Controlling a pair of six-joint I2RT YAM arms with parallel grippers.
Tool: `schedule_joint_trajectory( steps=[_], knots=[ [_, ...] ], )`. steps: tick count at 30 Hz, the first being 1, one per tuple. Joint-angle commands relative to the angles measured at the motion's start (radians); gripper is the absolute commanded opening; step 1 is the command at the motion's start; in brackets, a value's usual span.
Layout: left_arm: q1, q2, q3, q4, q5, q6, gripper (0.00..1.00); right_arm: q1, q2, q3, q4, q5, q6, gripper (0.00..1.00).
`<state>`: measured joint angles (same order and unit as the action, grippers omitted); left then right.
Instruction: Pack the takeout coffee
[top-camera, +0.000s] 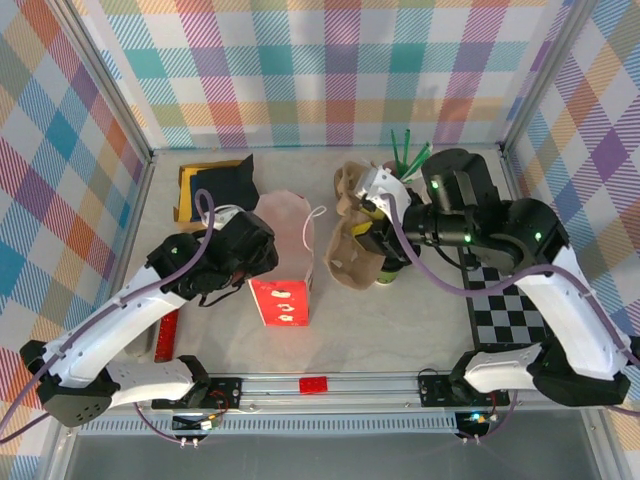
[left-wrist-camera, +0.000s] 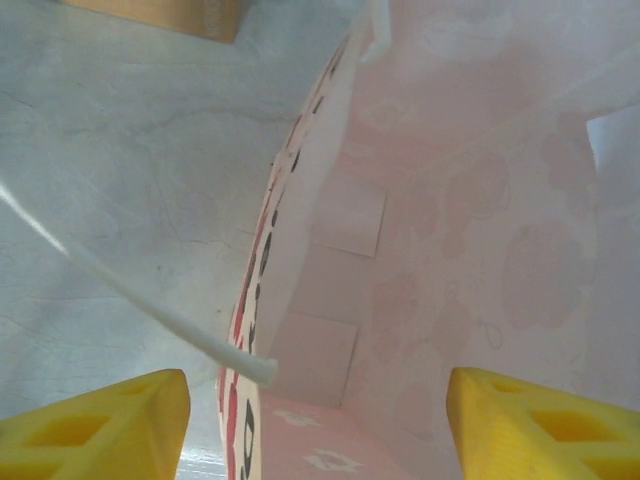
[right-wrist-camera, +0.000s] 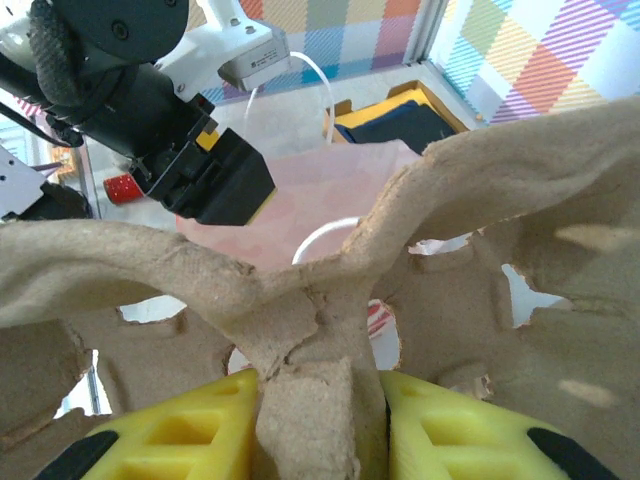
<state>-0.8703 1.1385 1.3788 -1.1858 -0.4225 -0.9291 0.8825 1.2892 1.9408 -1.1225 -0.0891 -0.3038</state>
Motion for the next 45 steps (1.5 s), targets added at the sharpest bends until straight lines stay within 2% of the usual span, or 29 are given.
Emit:
schedule_joint_trajectory(
  steps=[1, 13, 20, 24, 33, 45],
  knots=[
    [-0.011, -0.041, 0.018, -0.054, -0.051, 0.019, 0.7, 0.026, 0.058, 0.064, 0.015, -0.032, -0.015, 0.32],
    [-0.001, -0.154, -0.011, 0.003, -0.042, 0.066, 0.7, 0.133, 0.367, 0.348, -0.022, -0.011, -0.034, 0.32],
    [0.082, -0.225, -0.07, 0.0, -0.012, 0.088, 0.67, 0.146, 0.531, 0.486, -0.071, 0.025, -0.051, 0.33],
    [0.144, -0.262, -0.111, 0.033, 0.038, 0.117, 0.66, 0.146, 0.589, 0.497, -0.104, 0.085, -0.082, 0.34],
    [0.279, -0.253, -0.069, 0.077, 0.139, 0.194, 0.66, 0.142, 0.676, 0.512, -0.167, 0.103, -0.13, 0.36],
    [0.426, -0.23, -0.09, 0.125, 0.254, 0.246, 0.66, 0.116, 0.679, 0.452, -0.185, 0.122, -0.171, 0.36]
  ],
)
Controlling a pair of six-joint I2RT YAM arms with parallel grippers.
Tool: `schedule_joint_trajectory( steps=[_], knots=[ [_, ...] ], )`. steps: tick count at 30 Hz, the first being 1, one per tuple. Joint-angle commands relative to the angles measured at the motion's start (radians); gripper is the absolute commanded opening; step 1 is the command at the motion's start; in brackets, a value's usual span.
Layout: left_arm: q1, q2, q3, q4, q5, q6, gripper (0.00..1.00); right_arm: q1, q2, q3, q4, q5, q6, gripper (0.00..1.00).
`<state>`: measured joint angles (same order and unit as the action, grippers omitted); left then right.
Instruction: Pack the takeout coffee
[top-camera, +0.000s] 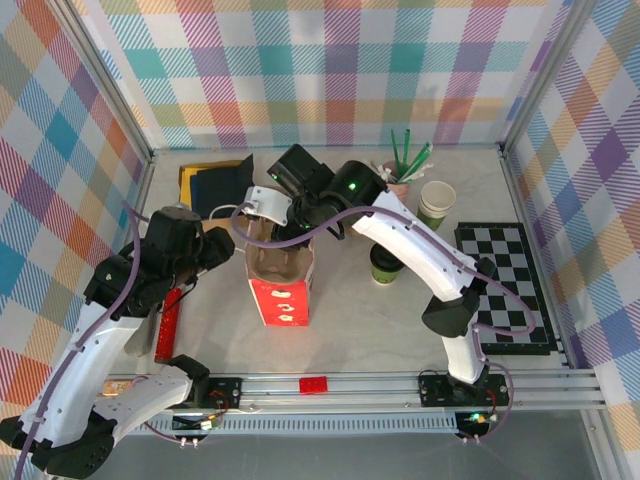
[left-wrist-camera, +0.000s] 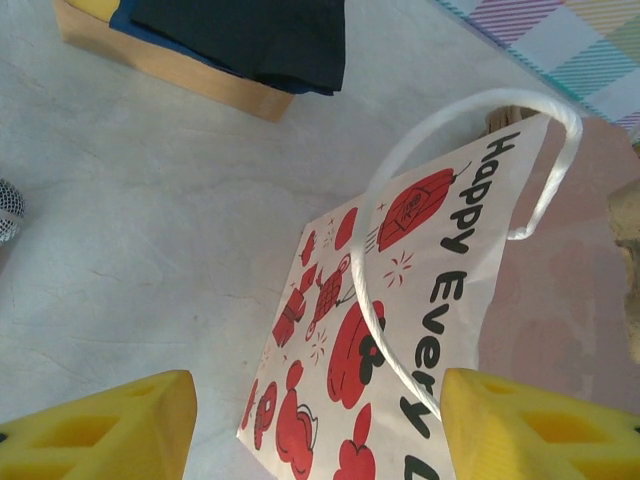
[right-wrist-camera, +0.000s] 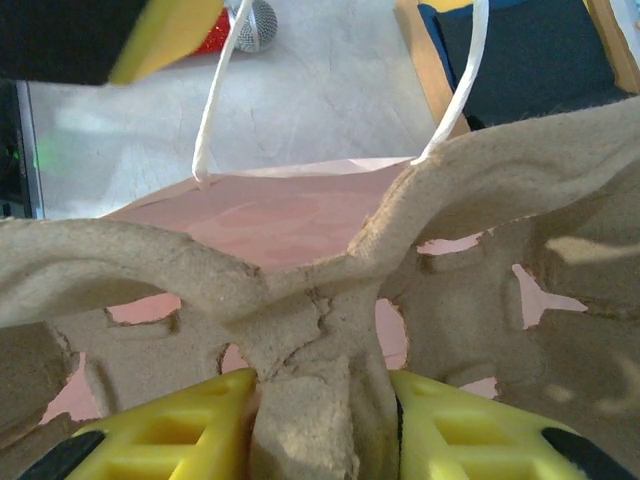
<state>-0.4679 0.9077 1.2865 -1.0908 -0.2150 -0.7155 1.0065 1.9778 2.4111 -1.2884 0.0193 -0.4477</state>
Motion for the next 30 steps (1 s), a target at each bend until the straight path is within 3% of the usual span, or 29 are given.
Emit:
schedule_joint_trajectory(
  steps=[1, 14, 30],
  knots=[
    [0.031, 0.004, 0.003, 0.035, 0.053, 0.034, 0.66, -0.01, -0.009, -0.022, -0.019, 0.019, -0.028, 0.36],
    [0.104, 0.06, -0.013, 0.095, 0.113, 0.058, 0.62, -0.019, 0.016, -0.055, -0.009, 0.042, -0.045, 0.36],
    [0.13, 0.084, -0.033, 0.121, 0.122, 0.074, 0.53, -0.017, -0.006, -0.09, -0.069, -0.045, -0.075, 0.38]
  ],
)
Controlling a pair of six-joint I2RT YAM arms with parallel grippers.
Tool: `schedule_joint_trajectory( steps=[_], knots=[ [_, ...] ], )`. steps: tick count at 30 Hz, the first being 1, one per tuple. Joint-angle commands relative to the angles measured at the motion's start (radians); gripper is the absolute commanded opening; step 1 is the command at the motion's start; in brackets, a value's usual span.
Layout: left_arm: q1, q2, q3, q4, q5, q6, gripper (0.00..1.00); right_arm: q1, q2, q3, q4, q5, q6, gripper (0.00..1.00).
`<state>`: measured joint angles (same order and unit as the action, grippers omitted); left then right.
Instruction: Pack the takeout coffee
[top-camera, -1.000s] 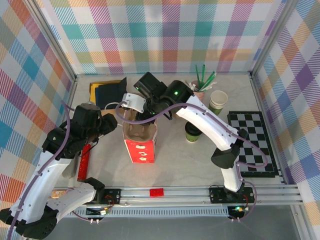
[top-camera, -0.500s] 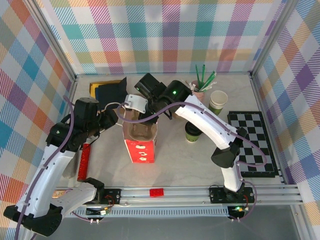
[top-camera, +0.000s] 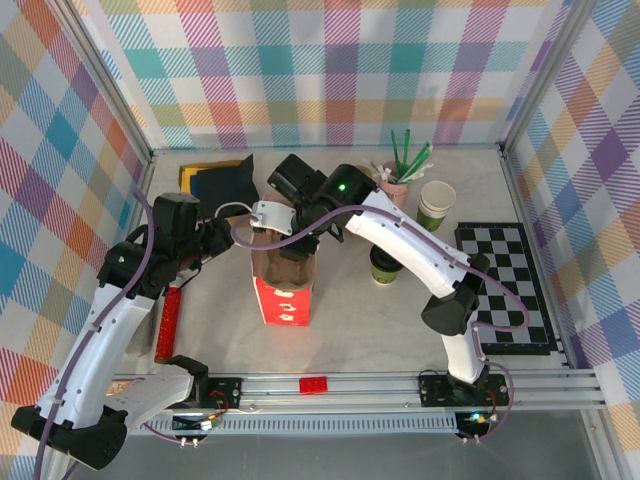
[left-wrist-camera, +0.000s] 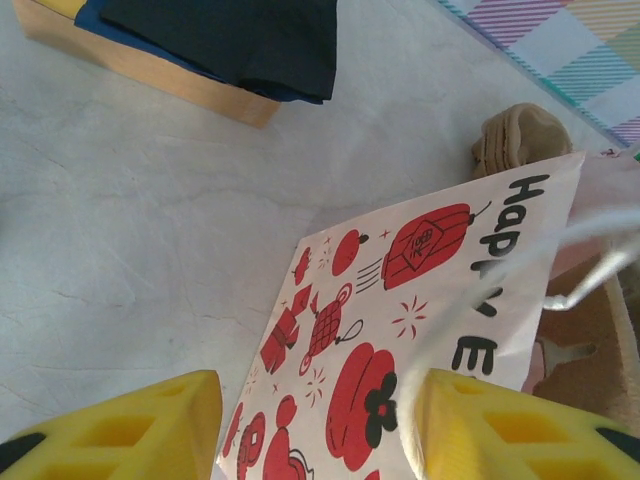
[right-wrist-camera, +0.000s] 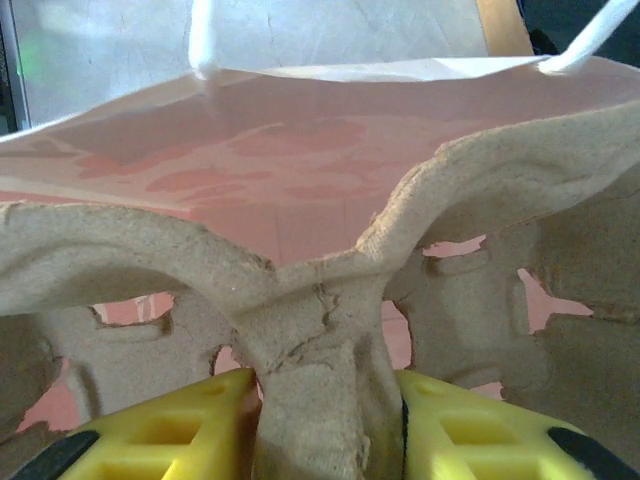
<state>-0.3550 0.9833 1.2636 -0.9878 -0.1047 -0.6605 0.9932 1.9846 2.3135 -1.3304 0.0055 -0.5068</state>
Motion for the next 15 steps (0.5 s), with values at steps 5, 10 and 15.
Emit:
schedule_joint_trajectory(
  steps=[5, 10, 15],
  knots=[
    [0.017, 0.011, -0.024, 0.027, 0.009, 0.027, 0.53, -0.007, 0.034, 0.07, -0.039, -0.043, -0.018, 0.39],
    [0.019, 0.021, -0.038, 0.037, 0.012, 0.036, 0.52, -0.031, 0.08, 0.122, -0.062, -0.087, -0.013, 0.4],
    [0.02, 0.034, -0.04, 0.051, 0.014, 0.045, 0.51, -0.047, 0.101, 0.14, -0.068, -0.092, -0.023, 0.4]
  ],
)
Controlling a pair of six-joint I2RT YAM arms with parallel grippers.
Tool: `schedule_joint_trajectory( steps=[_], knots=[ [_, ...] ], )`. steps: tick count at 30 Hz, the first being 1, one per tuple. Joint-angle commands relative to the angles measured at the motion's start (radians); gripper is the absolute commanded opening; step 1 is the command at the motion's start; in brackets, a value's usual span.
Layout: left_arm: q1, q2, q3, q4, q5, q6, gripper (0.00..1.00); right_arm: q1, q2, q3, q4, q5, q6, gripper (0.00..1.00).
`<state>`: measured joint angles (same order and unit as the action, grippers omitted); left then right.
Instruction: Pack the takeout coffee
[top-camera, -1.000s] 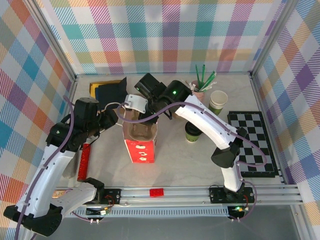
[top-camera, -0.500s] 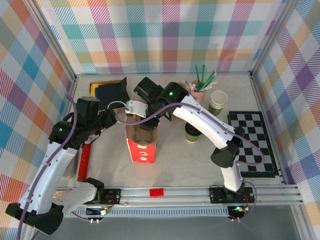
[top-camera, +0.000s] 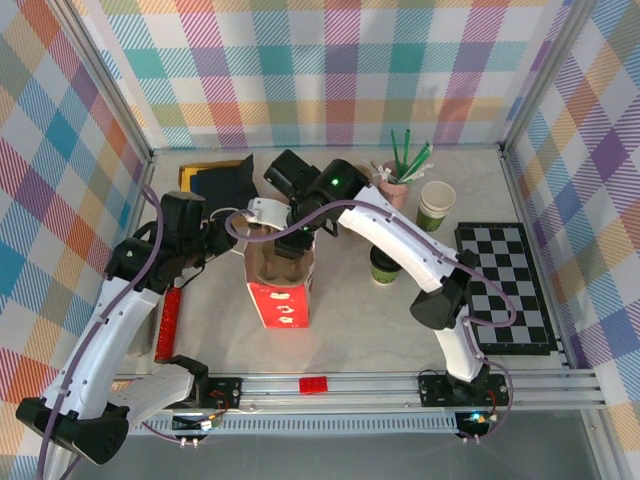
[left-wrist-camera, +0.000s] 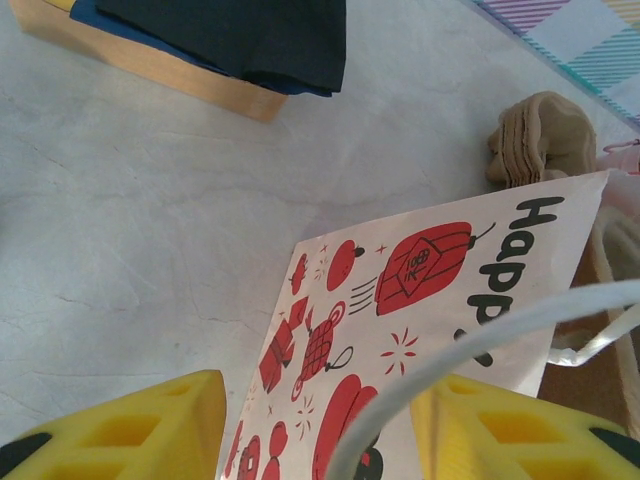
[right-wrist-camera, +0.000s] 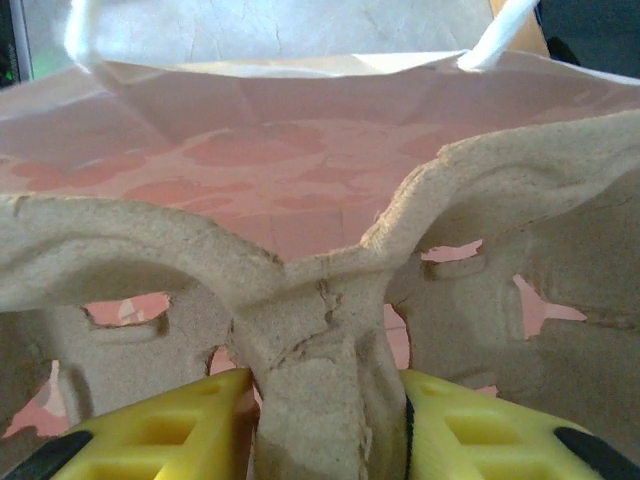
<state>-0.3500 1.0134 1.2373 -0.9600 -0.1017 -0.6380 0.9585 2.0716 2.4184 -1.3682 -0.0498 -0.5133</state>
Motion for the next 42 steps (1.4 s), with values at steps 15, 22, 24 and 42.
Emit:
schedule_joint_trajectory(
  steps=[15, 22, 24, 42],
  knots=[
    [0.019, 0.046, -0.022, 0.051, 0.023, 0.038, 0.46, -0.097, 0.1, 0.186, -0.042, -0.226, 0.038, 0.41],
    [0.022, 0.063, -0.018, 0.064, 0.028, 0.038, 0.45, -0.098, 0.105, 0.133, -0.037, -0.148, 0.003, 0.4],
    [0.022, 0.066, -0.015, 0.066, 0.029, 0.039, 0.45, -0.096, 0.106, 0.119, -0.034, -0.147, -0.006, 0.39],
    [0.026, 0.091, 0.01, 0.073, 0.051, 0.045, 0.43, -0.025, 0.013, -0.092, 0.041, 0.026, -0.11, 0.35]
  ],
)
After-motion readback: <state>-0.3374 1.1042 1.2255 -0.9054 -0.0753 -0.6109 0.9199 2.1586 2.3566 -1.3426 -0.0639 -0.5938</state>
